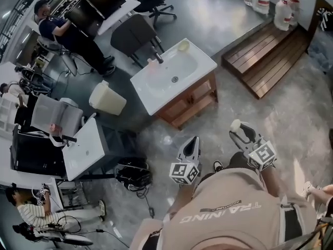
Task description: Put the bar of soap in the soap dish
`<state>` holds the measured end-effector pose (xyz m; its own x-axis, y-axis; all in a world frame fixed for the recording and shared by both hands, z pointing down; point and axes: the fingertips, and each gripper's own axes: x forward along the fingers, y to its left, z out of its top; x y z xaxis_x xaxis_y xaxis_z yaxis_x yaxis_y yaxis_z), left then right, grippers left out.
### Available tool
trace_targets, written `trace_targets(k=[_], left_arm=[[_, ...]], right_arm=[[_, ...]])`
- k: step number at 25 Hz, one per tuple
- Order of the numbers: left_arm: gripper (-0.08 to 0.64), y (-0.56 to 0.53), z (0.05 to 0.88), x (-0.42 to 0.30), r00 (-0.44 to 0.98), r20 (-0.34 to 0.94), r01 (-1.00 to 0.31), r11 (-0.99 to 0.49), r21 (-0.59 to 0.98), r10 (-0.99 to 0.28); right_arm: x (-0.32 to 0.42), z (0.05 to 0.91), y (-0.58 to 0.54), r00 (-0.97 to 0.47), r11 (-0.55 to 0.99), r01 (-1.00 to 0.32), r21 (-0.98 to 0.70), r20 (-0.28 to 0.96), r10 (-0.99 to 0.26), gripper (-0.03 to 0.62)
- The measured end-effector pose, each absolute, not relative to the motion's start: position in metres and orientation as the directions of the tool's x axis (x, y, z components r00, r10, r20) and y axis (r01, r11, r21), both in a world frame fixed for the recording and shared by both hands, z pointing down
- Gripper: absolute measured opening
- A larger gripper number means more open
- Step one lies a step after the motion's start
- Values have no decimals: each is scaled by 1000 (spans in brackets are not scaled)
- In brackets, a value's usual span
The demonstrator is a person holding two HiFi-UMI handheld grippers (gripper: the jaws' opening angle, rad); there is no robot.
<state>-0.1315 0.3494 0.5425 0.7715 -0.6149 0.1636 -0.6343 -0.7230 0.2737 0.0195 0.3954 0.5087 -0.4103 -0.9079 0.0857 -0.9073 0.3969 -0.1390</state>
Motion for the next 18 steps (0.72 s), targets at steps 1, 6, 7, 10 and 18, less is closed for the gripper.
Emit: trace_targets(k=[1, 6, 7, 10, 18], left_arm=[[9, 348, 548, -132, 772, 175, -633, -721, 281, -610], [9, 334, 563, -124, 771, 218, -636, -711, 300, -598], [9, 326, 563, -119, 769, 222, -639, -710, 297, -600], [11, 305, 556, -106, 759, 232, -651, -705, 279, -609], [9, 241, 533, -51, 741, 261, -669, -711, 216, -618]], right_arm=[[21, 510, 394, -401, 387, -912, -138, 90, -912, 169], [34, 520, 383, -384, 363, -917, -163, 125, -915, 169], [38, 520, 378, -390, 368, -915, -164, 129, -912, 169], [46, 526, 360, -422, 397, -900, -180, 134, -897, 169], [86, 524, 280, -495, 470, -857, -211, 87, -865, 169]])
